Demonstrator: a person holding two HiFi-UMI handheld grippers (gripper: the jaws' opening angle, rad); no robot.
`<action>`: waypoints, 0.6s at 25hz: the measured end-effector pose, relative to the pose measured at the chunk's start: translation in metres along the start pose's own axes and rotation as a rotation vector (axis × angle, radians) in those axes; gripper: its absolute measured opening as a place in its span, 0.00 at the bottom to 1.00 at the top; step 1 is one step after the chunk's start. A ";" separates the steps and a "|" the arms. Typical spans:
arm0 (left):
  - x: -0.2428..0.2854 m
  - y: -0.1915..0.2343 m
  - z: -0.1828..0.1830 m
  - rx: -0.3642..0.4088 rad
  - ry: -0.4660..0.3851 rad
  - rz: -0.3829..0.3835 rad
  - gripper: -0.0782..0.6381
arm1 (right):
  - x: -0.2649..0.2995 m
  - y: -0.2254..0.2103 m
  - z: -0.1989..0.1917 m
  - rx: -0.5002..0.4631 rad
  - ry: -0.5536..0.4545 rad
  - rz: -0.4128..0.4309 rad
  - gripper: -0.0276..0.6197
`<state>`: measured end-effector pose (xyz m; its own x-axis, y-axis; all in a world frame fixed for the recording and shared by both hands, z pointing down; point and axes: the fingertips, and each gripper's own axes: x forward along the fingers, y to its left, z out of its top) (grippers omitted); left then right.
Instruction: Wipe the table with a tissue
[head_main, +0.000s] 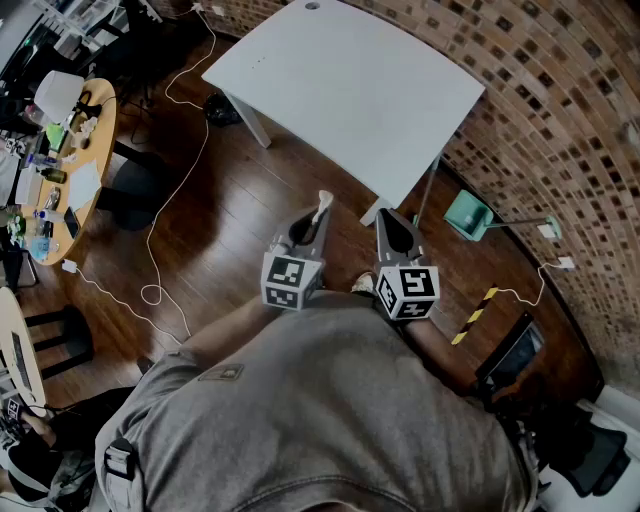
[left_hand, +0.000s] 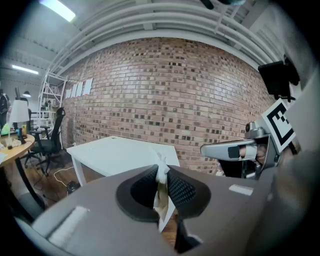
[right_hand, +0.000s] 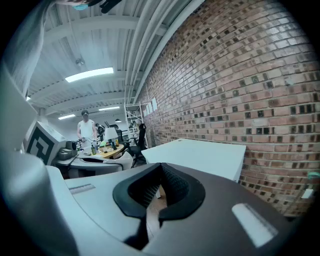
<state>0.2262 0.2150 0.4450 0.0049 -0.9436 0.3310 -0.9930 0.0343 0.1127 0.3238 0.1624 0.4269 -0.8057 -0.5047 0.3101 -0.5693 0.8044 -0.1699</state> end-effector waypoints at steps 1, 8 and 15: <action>-0.001 0.002 0.000 -0.002 -0.001 0.000 0.14 | 0.001 0.002 -0.001 0.001 0.001 -0.001 0.06; -0.004 0.016 -0.001 -0.015 -0.007 -0.004 0.14 | 0.012 0.014 -0.002 -0.006 0.008 -0.004 0.06; -0.006 0.043 0.001 -0.028 -0.014 -0.007 0.14 | 0.031 0.030 0.002 -0.013 0.013 -0.013 0.06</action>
<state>0.1835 0.2221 0.4465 0.0101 -0.9484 0.3170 -0.9893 0.0366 0.1409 0.2813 0.1702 0.4296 -0.7957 -0.5113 0.3247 -0.5778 0.8016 -0.1538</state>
